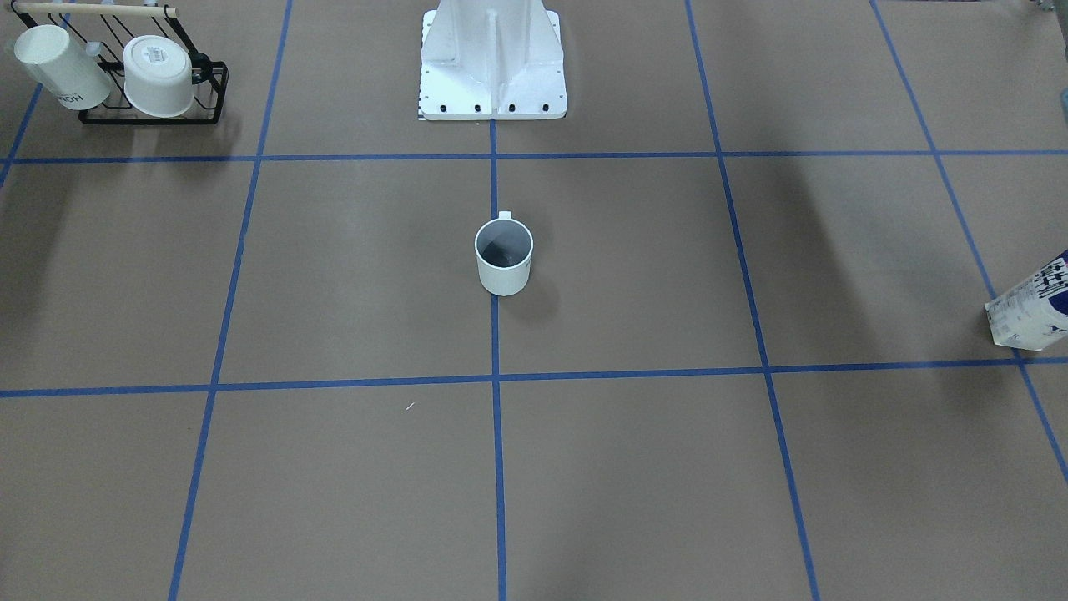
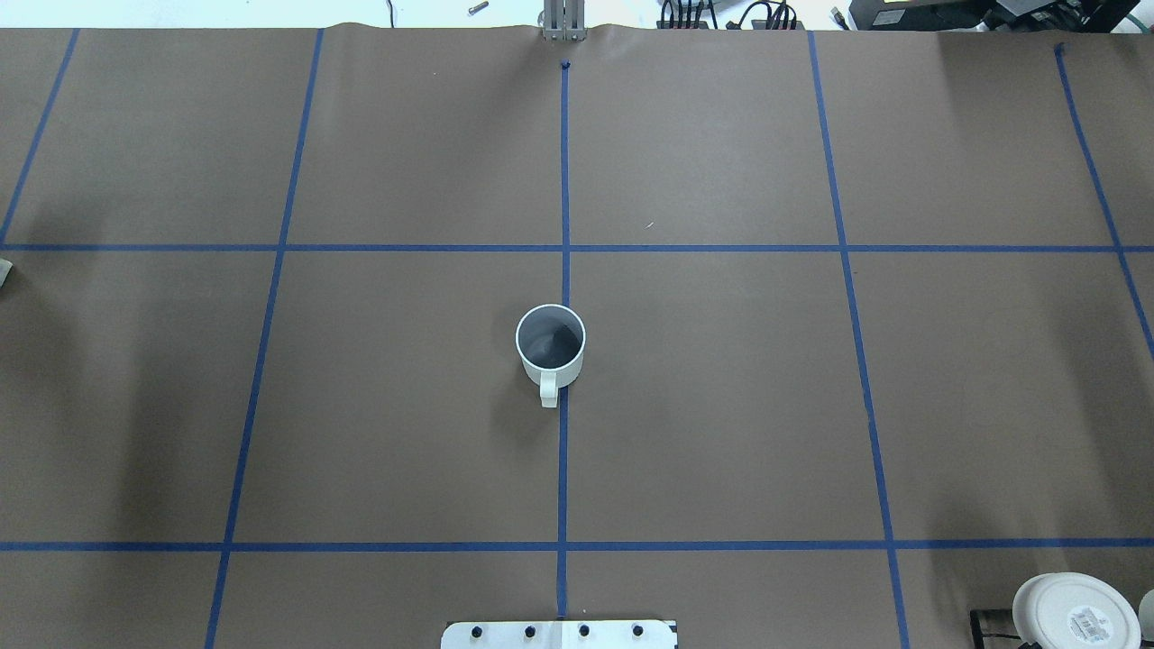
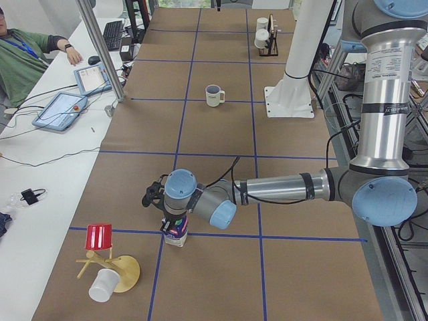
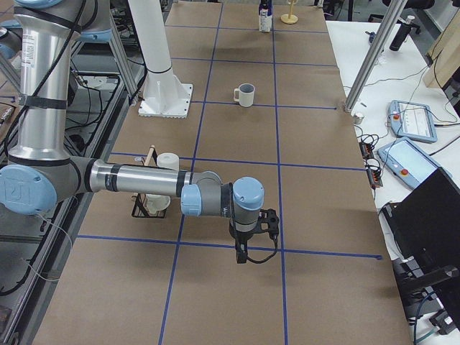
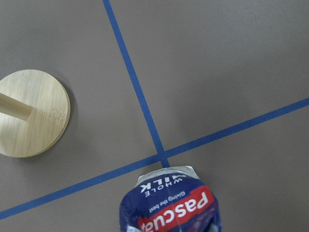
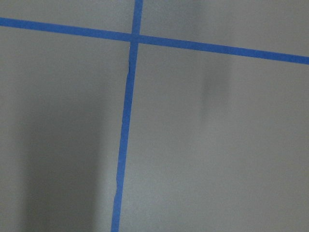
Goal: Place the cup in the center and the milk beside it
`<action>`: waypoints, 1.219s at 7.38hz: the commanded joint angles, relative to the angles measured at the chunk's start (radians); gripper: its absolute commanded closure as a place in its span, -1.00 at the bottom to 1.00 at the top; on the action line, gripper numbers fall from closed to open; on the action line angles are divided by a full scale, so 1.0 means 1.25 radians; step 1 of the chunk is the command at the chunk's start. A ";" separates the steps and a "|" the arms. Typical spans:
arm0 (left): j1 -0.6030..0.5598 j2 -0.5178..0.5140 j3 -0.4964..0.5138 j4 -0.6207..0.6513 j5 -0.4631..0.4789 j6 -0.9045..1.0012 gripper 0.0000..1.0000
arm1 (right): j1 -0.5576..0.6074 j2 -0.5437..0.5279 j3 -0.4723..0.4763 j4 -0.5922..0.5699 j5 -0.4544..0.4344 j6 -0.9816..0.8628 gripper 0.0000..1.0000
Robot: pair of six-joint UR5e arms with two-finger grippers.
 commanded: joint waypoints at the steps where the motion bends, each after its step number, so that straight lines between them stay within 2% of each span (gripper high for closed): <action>1: -0.002 -0.012 -0.029 0.032 -0.004 -0.002 1.00 | -0.001 0.000 0.000 0.000 0.000 -0.001 -1.00; 2: -0.002 -0.019 -0.053 0.065 -0.016 -0.002 1.00 | -0.001 -0.001 -0.002 0.000 0.000 -0.002 -1.00; 3: -0.002 -0.021 -0.114 0.134 -0.021 -0.004 1.00 | -0.001 0.000 -0.004 0.000 0.000 -0.002 -1.00; 4: -0.002 -0.027 -0.204 0.224 -0.018 -0.051 1.00 | -0.001 -0.001 -0.005 0.000 0.000 -0.004 -1.00; 5: 0.002 -0.032 -0.278 0.271 -0.018 -0.119 1.00 | -0.001 -0.001 -0.006 0.000 0.000 -0.004 -1.00; 8: 0.162 -0.099 -0.384 0.284 -0.009 -0.435 1.00 | -0.001 -0.001 -0.006 0.000 0.000 -0.005 -1.00; 9: 0.221 -0.139 -0.393 0.285 0.027 -0.525 1.00 | -0.001 -0.001 -0.006 0.000 0.000 -0.005 -1.00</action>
